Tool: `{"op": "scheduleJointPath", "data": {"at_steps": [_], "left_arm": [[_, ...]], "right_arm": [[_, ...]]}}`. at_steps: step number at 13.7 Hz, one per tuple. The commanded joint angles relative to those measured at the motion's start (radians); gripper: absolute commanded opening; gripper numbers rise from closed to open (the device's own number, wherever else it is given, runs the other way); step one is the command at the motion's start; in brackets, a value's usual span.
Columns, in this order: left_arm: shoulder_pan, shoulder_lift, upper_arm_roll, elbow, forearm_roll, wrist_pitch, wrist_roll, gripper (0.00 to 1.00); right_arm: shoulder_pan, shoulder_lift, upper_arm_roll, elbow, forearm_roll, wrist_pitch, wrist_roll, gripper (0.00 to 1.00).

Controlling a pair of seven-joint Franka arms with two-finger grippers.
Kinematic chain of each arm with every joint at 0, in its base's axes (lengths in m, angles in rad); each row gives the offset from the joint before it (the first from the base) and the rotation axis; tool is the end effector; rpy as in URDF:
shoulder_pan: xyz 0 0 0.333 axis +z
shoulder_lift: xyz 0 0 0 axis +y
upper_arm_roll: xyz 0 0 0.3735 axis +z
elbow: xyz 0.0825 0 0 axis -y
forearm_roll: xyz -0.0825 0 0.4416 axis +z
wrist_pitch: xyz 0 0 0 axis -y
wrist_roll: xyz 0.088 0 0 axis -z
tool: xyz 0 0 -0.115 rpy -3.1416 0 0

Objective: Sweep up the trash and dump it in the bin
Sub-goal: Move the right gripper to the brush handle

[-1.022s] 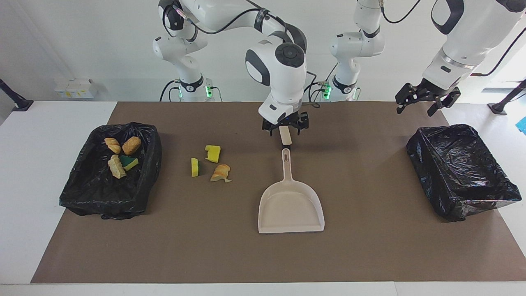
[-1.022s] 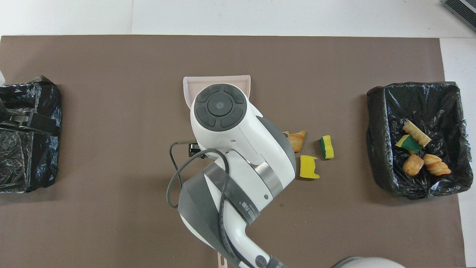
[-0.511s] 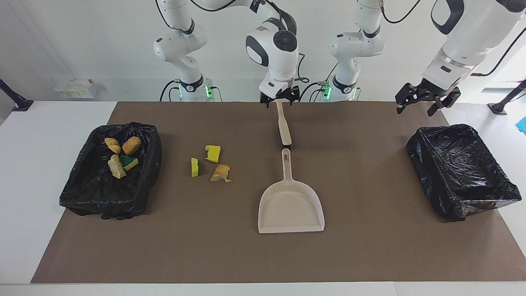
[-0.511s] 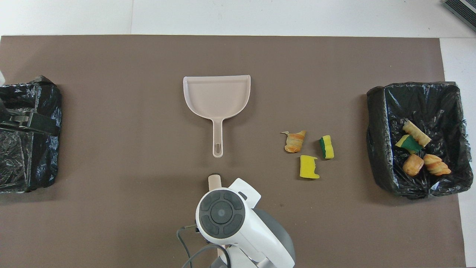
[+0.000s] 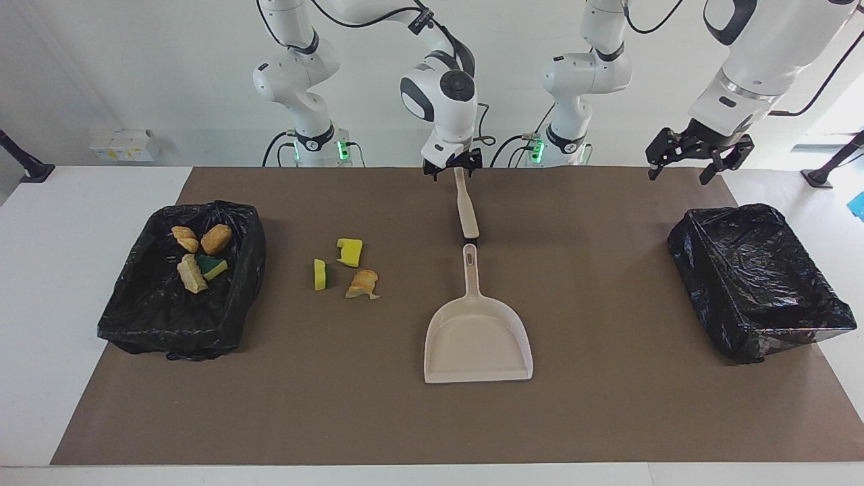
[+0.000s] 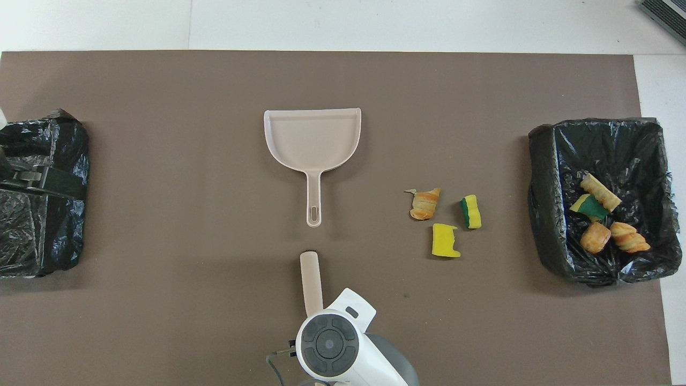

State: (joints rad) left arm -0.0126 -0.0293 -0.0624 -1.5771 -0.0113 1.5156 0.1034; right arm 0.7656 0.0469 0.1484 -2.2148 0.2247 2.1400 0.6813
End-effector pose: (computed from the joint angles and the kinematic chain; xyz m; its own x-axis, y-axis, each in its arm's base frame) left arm 0.5936 -0.0466 0.6836 0.9835 -0.1779 -0.0311 -0.1776 -0.9840 0.0128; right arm 0.3377 0.4556 0.3609 0.9711 0.1035 -0.2151 0.0936 -0.9941 -0.0554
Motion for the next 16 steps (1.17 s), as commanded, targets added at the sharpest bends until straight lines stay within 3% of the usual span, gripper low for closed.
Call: {"op": "scheduleJointPath", "data": {"at_steps": [1, 3, 5, 6, 7, 12, 16], "left_arm": [[-0.032, -0.017, 0.004, -0.034, 0.016, 0.04, 0.006, 1.0], [-0.049, -0.006, 0.004, -0.035, 0.016, 0.084, 0.001, 1.0], [-0.075, 0.022, 0.004, -0.035, 0.016, 0.133, 0.001, 1.0], [-0.076, 0.032, 0.003, -0.035, 0.014, 0.164, 0.001, 1.0], [-0.085, 0.049, 0.003, -0.034, 0.013, 0.188, 0.001, 1.0], [-0.096, 0.069, 0.003, -0.044, 0.013, 0.252, 0.015, 1.0], [-0.104, 0.081, 0.003, -0.047, 0.011, 0.282, -0.001, 1.0]], "right_arm": [[0.035, -0.024, -0.001, -0.036, 0.042, 0.052, 0.006, 1.0], [0.047, -0.028, -0.001, -0.049, 0.045, 0.049, 0.004, 0.96], [0.052, -0.024, -0.001, -0.063, 0.045, 0.067, -0.009, 0.6], [0.052, -0.022, -0.001, -0.065, 0.045, 0.069, -0.008, 0.24], [0.054, -0.021, -0.001, -0.063, 0.045, 0.072, 0.004, 0.0], [0.035, 0.01, -0.007, -0.002, 0.045, 0.048, 0.036, 0.0], [-0.038, -0.108, -0.01, 0.006, 0.045, -0.083, 0.055, 0.0]]}}
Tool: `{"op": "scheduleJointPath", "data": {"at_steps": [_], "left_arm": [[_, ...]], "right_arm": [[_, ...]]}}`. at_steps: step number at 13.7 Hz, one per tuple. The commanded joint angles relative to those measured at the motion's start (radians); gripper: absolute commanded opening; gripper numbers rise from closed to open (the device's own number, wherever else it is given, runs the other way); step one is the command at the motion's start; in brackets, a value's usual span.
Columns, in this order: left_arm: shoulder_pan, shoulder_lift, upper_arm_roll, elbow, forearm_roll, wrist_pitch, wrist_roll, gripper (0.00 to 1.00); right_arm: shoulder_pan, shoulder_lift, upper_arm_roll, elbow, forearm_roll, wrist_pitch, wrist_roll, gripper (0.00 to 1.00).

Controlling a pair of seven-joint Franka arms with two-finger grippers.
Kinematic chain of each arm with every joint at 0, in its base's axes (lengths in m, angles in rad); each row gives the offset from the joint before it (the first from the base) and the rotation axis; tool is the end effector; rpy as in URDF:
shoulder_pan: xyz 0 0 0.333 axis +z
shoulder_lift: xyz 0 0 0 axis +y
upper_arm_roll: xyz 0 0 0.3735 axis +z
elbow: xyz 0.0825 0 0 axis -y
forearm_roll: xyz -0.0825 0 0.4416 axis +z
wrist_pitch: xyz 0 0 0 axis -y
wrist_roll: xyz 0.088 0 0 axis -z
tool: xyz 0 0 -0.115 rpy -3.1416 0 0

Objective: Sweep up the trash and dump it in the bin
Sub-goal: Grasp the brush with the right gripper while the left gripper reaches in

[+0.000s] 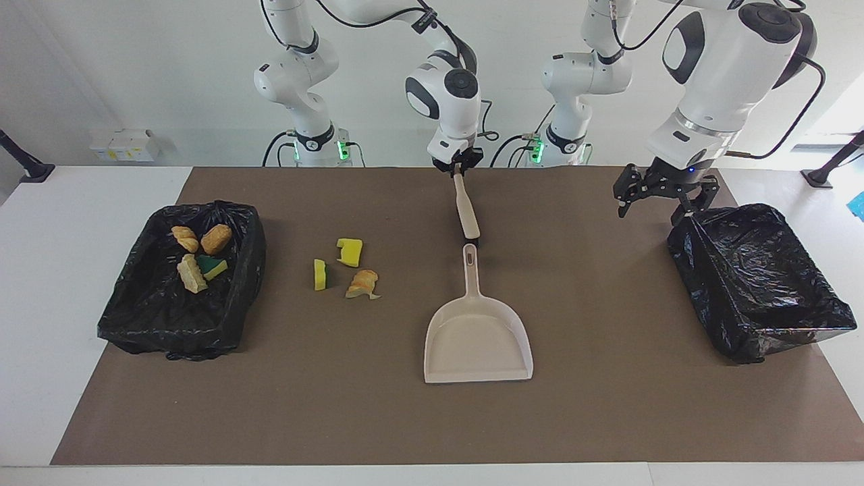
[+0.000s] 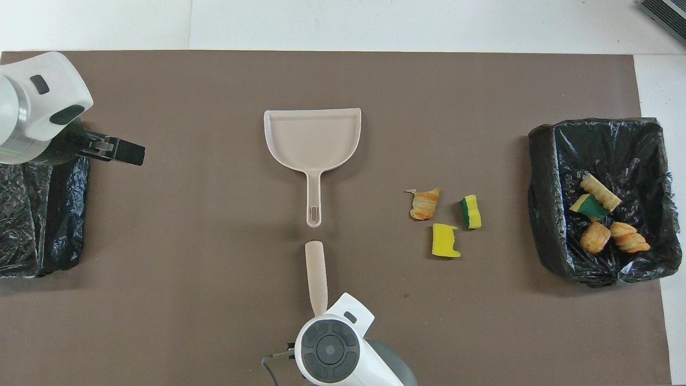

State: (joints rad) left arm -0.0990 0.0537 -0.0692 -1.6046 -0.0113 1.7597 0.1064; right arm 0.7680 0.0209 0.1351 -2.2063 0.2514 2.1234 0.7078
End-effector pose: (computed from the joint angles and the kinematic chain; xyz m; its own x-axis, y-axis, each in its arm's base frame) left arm 0.6396 -0.1085 0.6397 0.9580 -0.2678 0.1023 -0.2696 -0.9630 0.0041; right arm 0.3411 0.4532 0.3785 0.9740 0.0589 -0.2187 0.0433 -0.9962 -0.0758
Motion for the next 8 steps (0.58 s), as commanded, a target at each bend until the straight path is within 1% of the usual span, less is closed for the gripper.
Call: {"op": "scheduleJointPath", "data": {"at_steps": [1, 2, 4, 8], "left_arm": [[-0.034, 0.015, 0.011, -0.018, 0.011, 0.05, -0.008, 1.0], [-0.048, 0.024, 0.009, -0.02, 0.011, 0.066, -0.032, 1.0], [-0.103, 0.061, 0.011, -0.02, 0.011, 0.107, -0.112, 1.0], [-0.22, 0.153, 0.011, -0.021, 0.014, 0.191, -0.269, 1.0]], "right_arm": [[-0.073, -0.117, 0.003, -0.003, 0.019, -0.106, 0.018, 0.0], [-0.107, -0.154, 0.003, -0.003, 0.013, -0.153, 0.004, 0.0], [-0.18, -0.199, 0.001, 0.007, 0.002, -0.247, -0.055, 0.0], [-0.34, -0.239, 0.0, 0.057, -0.04, -0.382, -0.223, 0.0]]}}
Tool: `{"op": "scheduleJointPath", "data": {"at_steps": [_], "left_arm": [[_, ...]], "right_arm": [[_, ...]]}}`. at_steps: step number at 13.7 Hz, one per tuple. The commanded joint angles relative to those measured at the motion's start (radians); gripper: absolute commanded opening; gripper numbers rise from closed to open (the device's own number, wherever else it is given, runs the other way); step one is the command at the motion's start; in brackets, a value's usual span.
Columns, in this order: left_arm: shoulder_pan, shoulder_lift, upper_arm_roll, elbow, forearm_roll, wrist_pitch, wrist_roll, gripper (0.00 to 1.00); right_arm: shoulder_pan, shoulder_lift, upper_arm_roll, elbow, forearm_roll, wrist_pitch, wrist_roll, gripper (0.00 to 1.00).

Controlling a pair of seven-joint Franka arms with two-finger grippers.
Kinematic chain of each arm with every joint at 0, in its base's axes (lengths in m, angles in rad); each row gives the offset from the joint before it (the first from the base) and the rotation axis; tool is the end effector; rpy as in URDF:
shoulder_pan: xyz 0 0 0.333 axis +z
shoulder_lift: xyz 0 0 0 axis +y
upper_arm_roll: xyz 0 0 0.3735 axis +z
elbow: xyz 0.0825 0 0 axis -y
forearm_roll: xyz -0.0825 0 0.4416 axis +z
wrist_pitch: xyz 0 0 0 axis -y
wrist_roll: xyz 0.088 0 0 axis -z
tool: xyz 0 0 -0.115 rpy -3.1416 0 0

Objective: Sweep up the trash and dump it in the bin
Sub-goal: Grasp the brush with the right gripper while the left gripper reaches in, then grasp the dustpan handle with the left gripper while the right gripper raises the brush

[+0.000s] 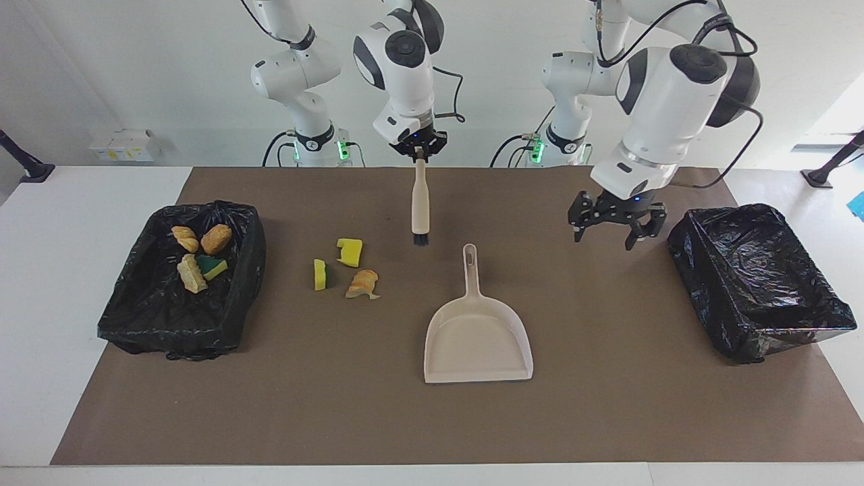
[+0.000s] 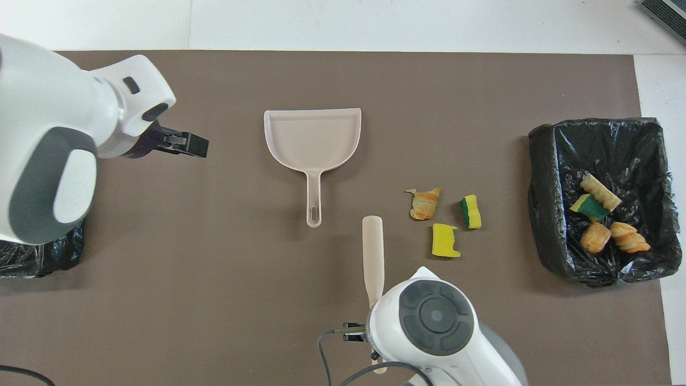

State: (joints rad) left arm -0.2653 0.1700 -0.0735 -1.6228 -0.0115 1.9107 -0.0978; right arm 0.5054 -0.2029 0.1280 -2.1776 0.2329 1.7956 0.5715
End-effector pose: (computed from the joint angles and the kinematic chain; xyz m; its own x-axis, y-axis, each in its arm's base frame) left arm 0.6557 -0.2282 0.5669 0.9663 -0.2303 0.1151 -0.2357 -0.9712 0.0351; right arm 0.3980 0.3221 0.4898 0.9667 -0.0077 -0.2558 -0.0232 -0.9981 -0.0578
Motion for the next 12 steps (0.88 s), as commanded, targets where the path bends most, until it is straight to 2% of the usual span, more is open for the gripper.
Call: {"op": "scheduleJointPath", "data": {"at_steps": [1, 3, 6, 9, 12], "left_arm": [[-0.078, 0.052, 0.015, -0.002, 0.012, 0.047, -0.11, 1.0], [-0.141, 0.086, 0.015, -0.028, 0.013, 0.123, -0.244, 1.0], [-0.196, 0.088, 0.015, -0.133, 0.011, 0.258, -0.319, 1.0], [-0.242, 0.121, 0.015, -0.192, 0.013, 0.378, -0.387, 1.0], [-0.29, 0.15, 0.017, -0.203, 0.021, 0.386, -0.445, 1.0]], "right_arm": [[-0.115, -0.019, 0.007, 0.039, -0.027, -0.085, -0.137, 0.0], [-0.186, -0.02, 0.007, 0.038, -0.076, -0.099, -0.232, 0.0], [-0.341, -0.009, 0.009, 0.024, -0.168, -0.085, -0.423, 0.0], [-0.462, 0.028, 0.01, 0.022, -0.283, -0.032, -0.602, 0.0], [-0.484, 0.072, 0.012, 0.01, -0.449, 0.022, -0.647, 0.0]]}}
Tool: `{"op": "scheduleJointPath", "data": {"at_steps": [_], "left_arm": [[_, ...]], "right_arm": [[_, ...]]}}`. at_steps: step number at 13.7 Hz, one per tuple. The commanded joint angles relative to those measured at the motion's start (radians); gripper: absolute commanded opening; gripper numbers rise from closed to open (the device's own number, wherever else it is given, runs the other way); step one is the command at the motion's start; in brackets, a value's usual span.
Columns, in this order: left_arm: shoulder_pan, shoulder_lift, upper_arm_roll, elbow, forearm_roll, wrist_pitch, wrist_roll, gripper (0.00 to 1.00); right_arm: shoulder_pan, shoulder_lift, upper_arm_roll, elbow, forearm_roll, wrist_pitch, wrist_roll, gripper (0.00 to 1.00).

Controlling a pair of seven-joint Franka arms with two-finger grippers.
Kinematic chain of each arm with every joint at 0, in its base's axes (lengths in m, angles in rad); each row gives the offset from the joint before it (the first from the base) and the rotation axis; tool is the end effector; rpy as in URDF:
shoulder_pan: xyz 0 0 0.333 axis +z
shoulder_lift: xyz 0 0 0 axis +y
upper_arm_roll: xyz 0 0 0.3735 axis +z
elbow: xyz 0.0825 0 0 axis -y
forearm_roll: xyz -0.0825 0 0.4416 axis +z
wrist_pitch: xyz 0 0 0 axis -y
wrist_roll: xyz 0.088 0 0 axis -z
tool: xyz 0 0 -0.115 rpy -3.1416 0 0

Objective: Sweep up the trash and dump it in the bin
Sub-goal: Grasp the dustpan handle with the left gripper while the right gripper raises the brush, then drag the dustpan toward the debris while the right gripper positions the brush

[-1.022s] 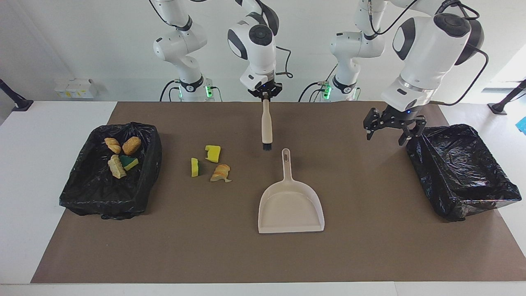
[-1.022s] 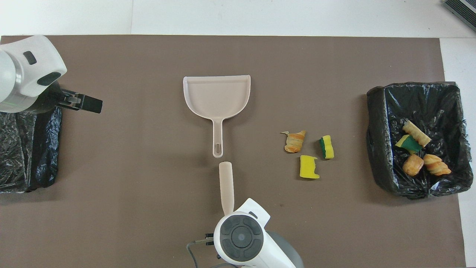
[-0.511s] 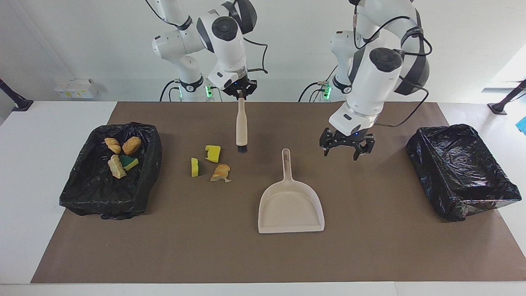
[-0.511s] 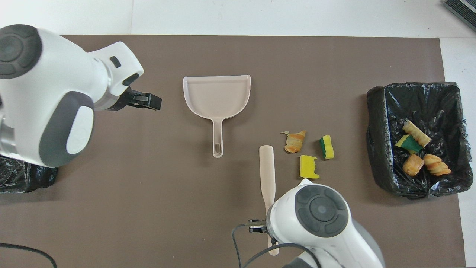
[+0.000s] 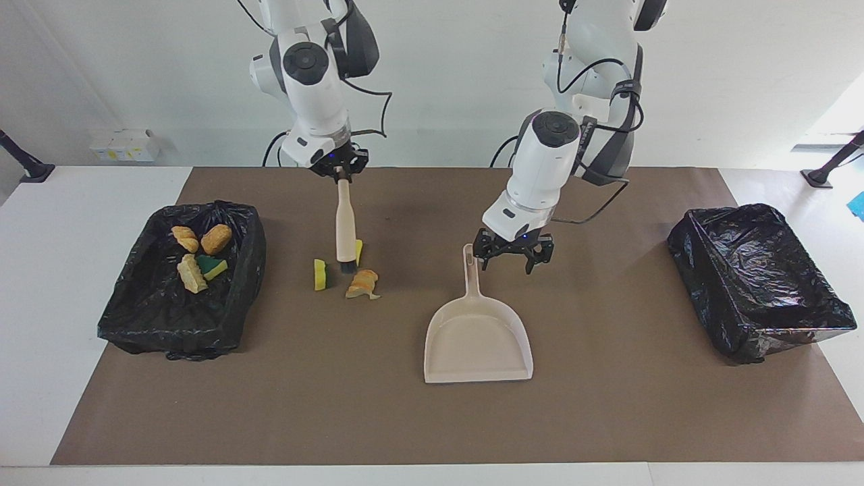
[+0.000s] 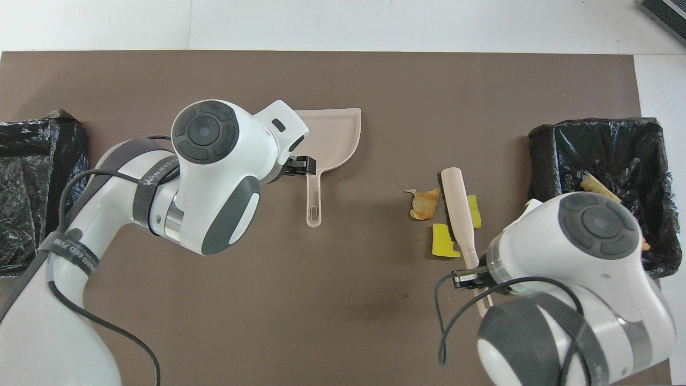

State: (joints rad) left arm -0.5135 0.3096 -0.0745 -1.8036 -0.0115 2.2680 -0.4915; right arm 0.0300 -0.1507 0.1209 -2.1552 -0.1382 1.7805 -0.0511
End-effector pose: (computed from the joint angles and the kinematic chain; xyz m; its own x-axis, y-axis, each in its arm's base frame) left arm 0.5994 -0.3950 0.4068 0.9896 -0.0776 0.1211 -0.0901 -0.9907 0.1017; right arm 0.5174 0.0674 0.4727 0.9477 0.2187 -0.2325 0.2533 -0.9584 0.1312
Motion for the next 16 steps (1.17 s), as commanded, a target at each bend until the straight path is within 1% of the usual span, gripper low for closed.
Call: {"op": "scheduleJointPath", "data": {"at_steps": [1, 2, 4, 5, 7, 8, 9, 10, 12, 13, 14, 16], "left_arm": [[-0.052, 0.017, 0.019, -0.02, 0.022, 0.031, -0.08, 1.0], [-0.063, 0.035, 0.019, -0.02, 0.031, 0.053, -0.099, 1.0], [-0.068, 0.042, 0.019, -0.02, 0.044, 0.061, -0.116, 0.99], [-0.068, 0.042, 0.019, -0.02, 0.044, 0.057, -0.117, 0.85], [-0.066, 0.042, 0.019, -0.02, 0.045, 0.053, -0.117, 0.54], [-0.065, 0.042, 0.019, -0.02, 0.045, 0.05, -0.116, 0.3], [-0.063, 0.042, 0.019, -0.022, 0.045, 0.05, -0.114, 0.0], [-0.063, 0.042, 0.021, -0.02, 0.045, 0.044, -0.114, 0.0], [-0.05, 0.04, 0.024, -0.014, 0.047, 0.039, -0.102, 0.0], [-0.043, 0.036, 0.027, -0.011, 0.057, 0.039, -0.057, 0.0], [-0.016, 0.026, 0.027, -0.008, 0.082, 0.038, 0.044, 0.0], [0.022, 0.002, 0.027, -0.004, 0.082, 0.01, 0.209, 0.0]], "right_arm": [[-0.009, 0.032, 0.019, -0.015, -0.096, 0.048, -0.027, 0.0], [-0.01, 0.036, 0.019, -0.017, -0.097, 0.048, -0.033, 0.0], [-0.009, 0.036, 0.02, -0.017, -0.097, 0.05, -0.035, 0.0], [-0.009, 0.037, 0.019, -0.015, -0.098, 0.053, -0.036, 0.0], [-0.009, 0.045, 0.019, -0.018, -0.098, 0.062, -0.039, 0.0], [-0.01, 0.058, 0.019, -0.02, -0.098, 0.068, -0.042, 0.0], [-0.01, 0.059, 0.019, -0.02, -0.101, 0.068, -0.044, 0.0], [-0.009, 0.06, 0.019, -0.02, -0.11, 0.066, -0.042, 0.0], [-0.01, 0.104, 0.019, -0.018, -0.13, 0.072, -0.017, 0.0], [-0.013, 0.112, 0.019, -0.022, -0.13, 0.086, -0.004, 0.0], [-0.015, 0.112, 0.019, -0.022, -0.132, 0.086, 0.008, 0.0], [-0.013, 0.118, 0.022, -0.038, -0.13, 0.089, 0.049, 0.0]]}}
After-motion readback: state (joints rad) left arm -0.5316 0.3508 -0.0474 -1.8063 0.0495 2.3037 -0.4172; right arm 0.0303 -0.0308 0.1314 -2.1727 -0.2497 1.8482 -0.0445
